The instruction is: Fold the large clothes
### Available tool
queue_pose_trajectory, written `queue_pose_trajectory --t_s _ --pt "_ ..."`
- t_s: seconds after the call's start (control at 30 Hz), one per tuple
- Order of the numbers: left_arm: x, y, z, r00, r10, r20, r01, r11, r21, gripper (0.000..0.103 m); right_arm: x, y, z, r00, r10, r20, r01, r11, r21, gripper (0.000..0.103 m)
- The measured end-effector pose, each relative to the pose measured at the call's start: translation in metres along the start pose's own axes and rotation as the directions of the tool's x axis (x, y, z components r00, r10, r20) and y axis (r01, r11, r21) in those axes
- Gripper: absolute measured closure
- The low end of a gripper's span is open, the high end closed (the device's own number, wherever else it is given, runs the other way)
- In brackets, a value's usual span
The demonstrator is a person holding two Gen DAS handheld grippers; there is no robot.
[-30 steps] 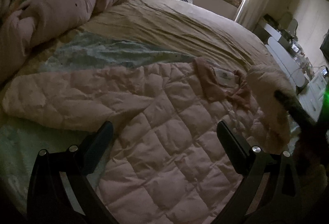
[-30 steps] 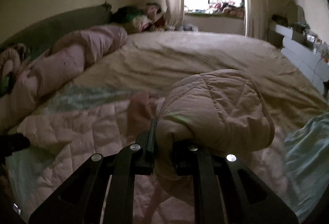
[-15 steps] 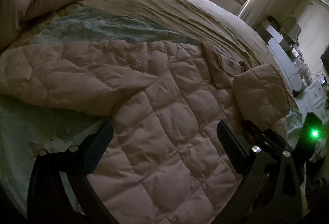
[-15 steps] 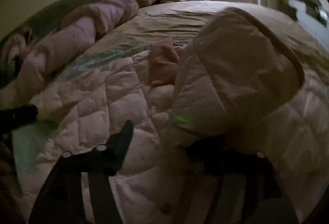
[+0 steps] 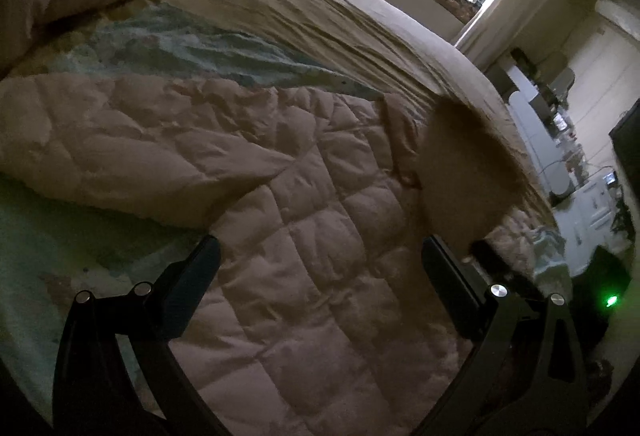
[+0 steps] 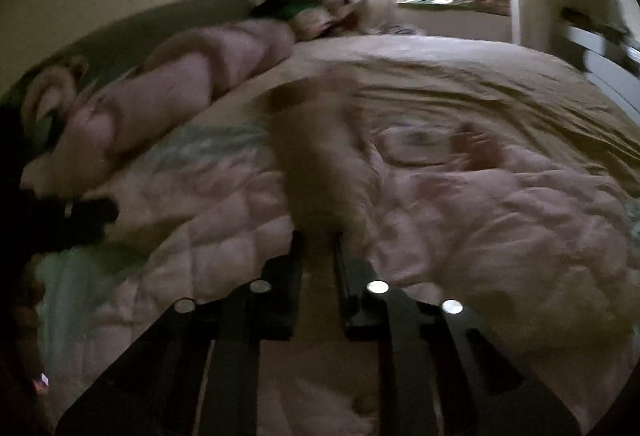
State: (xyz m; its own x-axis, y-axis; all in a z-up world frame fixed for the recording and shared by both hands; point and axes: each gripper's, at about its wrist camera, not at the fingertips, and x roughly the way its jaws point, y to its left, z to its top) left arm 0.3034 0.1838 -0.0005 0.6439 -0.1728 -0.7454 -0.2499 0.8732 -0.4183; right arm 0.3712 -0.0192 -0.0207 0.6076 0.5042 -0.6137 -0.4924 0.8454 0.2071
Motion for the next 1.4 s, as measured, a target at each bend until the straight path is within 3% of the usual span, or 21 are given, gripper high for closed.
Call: queue_pose_trajectory --t_s 0.23,0.33,0.43,0.53,0.6,0.63,0.67,0.73,0.83,0.97,1.13,1.4 --pt "0.016 0.002 -0.001 0.998 -0.056 -0.038 0.054 0.998 -0.04 0.009 0.029 0.019 -0.011 0.992 0.038 -0.123 -0.043 0.998 -0.037 0.091" --pt "0.036 -0.001 -0.001 0.994 -0.082 -0.078 0.077 0.995 -0.058 0.009 0.012 0.011 -0.009 0.993 0.049 -0.108 -0.051 0.999 -0.012 0.074" --pt "0.063 -0.007 -0.001 0.982 -0.152 -0.115 0.142 0.986 -0.092 0.009 -0.01 -0.008 -0.008 0.996 0.035 -0.083 -0.034 0.999 0.013 0.067" --pt "0.087 -0.016 -0.001 0.977 -0.17 -0.131 0.159 0.983 -0.09 0.009 -0.038 -0.04 -0.012 0.998 -0.016 -0.065 0.021 0.998 0.065 0.062" --pt "0.099 -0.021 -0.002 0.979 -0.156 -0.13 0.148 0.986 -0.07 0.025 -0.055 -0.06 -0.018 0.997 -0.054 -0.062 0.06 0.994 0.094 0.062" --pt "0.104 -0.024 -0.003 0.98 -0.153 -0.131 0.146 0.988 -0.056 0.05 -0.063 -0.072 -0.022 0.995 -0.08 -0.064 0.086 0.99 0.107 0.062" --pt "0.109 -0.029 -0.006 0.988 -0.087 -0.131 0.085 0.996 -0.016 0.068 -0.07 -0.082 -0.026 0.992 -0.105 -0.067 0.112 0.987 0.119 0.062" --pt "0.107 -0.036 -0.011 0.991 -0.064 -0.116 0.071 0.996 0.055 0.095 -0.086 -0.103 -0.033 0.987 -0.146 -0.066 0.155 0.977 0.146 0.062" --pt "0.085 -0.041 -0.009 0.996 -0.075 -0.053 0.081 0.988 0.128 0.098 -0.103 -0.133 -0.039 0.974 -0.216 -0.062 0.224 0.958 0.18 0.061" --pt "0.049 -0.046 0.007 0.997 -0.037 0.066 0.023 0.978 0.209 0.098 -0.112 -0.165 -0.037 0.956 -0.286 -0.061 0.292 0.928 0.23 0.061" --pt "0.067 -0.043 -0.001 0.998 0.06 0.01 -0.06 0.961 0.268 0.098 -0.094 -0.179 -0.02 0.939 -0.336 -0.076 0.345 0.913 0.219 0.057" --pt "0.089 -0.022 -0.015 0.995 0.08 -0.053 -0.067 0.973 0.22 0.096 -0.038 -0.175 0.005 0.942 -0.299 -0.15 0.32 0.936 0.145 0.052"
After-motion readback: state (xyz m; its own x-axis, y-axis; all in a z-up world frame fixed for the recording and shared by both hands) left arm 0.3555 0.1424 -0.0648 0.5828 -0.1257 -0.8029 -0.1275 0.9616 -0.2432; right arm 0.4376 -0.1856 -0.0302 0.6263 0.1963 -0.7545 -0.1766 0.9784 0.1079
